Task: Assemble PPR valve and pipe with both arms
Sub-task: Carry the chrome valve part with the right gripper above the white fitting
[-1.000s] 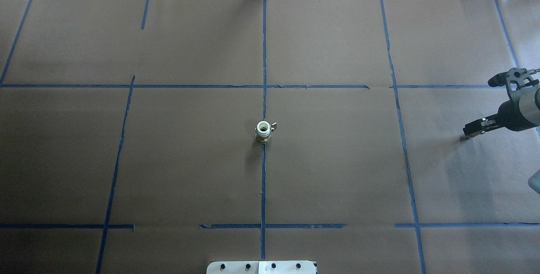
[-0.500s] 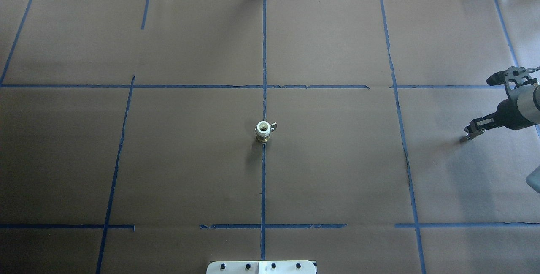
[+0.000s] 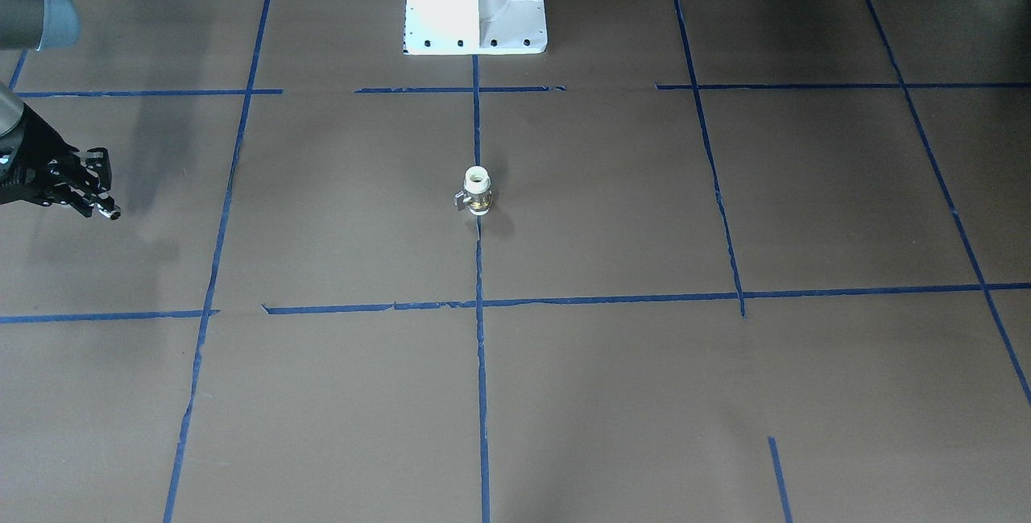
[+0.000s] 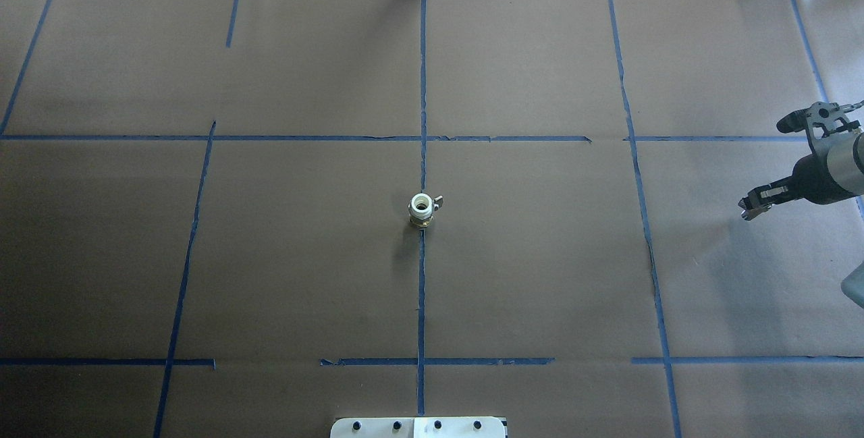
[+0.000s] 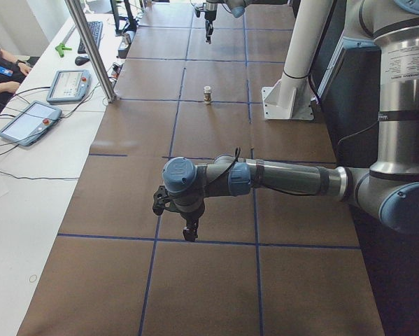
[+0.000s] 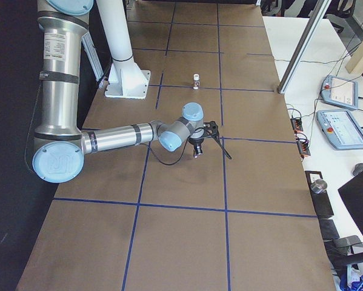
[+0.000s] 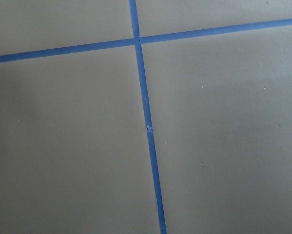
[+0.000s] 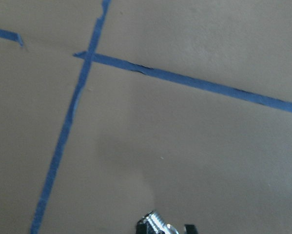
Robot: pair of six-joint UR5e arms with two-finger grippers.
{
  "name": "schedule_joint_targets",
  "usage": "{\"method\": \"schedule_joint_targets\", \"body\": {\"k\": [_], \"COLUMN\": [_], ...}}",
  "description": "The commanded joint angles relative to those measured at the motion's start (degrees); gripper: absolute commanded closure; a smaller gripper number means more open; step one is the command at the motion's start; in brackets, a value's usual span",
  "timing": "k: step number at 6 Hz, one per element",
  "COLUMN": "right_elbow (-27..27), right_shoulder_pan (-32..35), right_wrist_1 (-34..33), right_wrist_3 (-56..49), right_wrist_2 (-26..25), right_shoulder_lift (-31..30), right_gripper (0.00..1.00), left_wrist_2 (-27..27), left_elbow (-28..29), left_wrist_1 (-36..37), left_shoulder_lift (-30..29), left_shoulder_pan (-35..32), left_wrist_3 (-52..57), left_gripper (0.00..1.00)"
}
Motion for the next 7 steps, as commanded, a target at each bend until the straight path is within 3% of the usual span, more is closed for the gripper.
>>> {"method": "schedule_joint_targets", "body": {"k": [1, 4, 7], "right_elbow": [0.84, 0.84, 0.75], "right_shoulder_pan": [-1.24, -5.80, -13.96], "right_wrist_1": [-7.24, -24.54, -28.89], "right_wrist_3": [0.20, 2.04, 15.36], "right_wrist_2": [-0.43, -3.48, -11.47], "right_shoulder_lift": [10.32, 29.48, 38.91], "right_gripper": [1.00, 1.00, 1.00], "left_wrist_2": [-0.04, -0.04, -0.04], "left_elbow": [0.08, 0.26, 0.25], "left_wrist_1": [0.00, 0.00, 0.00], "left_shoulder_lift": [0.09, 0.00, 0.00], "left_shoulder_pan": [-0.01, -0.01, -0.01], "left_wrist_3": [0.00, -0.09, -1.14], "left_gripper": [0.00, 0.00, 0.00]}}
